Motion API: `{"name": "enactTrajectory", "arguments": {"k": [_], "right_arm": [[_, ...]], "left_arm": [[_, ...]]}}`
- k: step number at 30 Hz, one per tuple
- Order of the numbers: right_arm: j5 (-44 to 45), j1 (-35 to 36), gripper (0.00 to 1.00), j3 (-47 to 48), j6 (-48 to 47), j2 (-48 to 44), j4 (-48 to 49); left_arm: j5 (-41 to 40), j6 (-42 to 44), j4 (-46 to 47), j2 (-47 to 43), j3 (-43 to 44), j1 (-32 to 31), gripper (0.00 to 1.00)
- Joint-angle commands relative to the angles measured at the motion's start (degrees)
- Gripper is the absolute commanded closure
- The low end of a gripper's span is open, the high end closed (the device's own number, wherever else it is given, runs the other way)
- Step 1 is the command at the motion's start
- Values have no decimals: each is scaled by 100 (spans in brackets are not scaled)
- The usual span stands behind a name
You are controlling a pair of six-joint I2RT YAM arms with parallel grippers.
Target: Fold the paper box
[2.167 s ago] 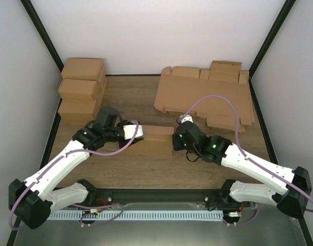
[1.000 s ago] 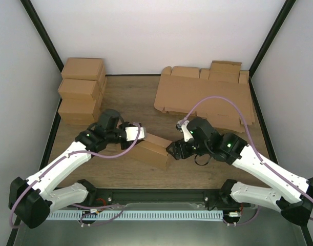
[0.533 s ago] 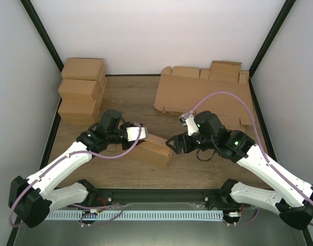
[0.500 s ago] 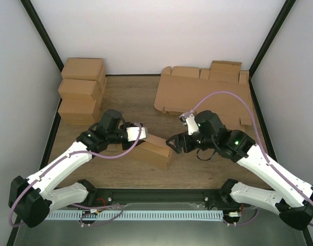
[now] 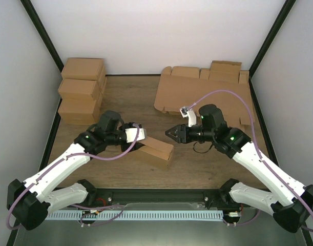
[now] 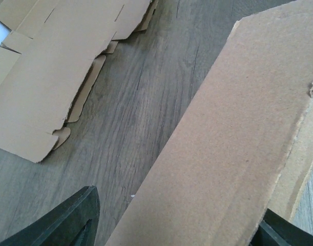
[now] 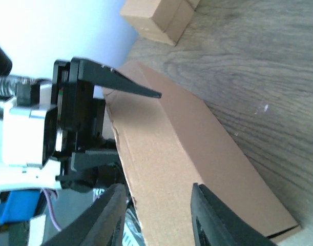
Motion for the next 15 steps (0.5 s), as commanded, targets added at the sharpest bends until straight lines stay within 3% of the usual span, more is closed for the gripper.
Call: {"name": "enactTrajectory", "arguments": {"k": [1, 7, 15], "right_arm": [[-1033, -165, 71, -270, 351, 33, 864], [-1419, -178, 97, -836, 629, -5, 1246], [-2051, -182, 99, -2237, 1270, -433, 2126]], "left_arm": [[198, 31, -215, 57, -1, -34, 34], [186, 9, -175, 131, -8, -41, 32], [135, 0, -131, 301, -26, -99, 33]]}}
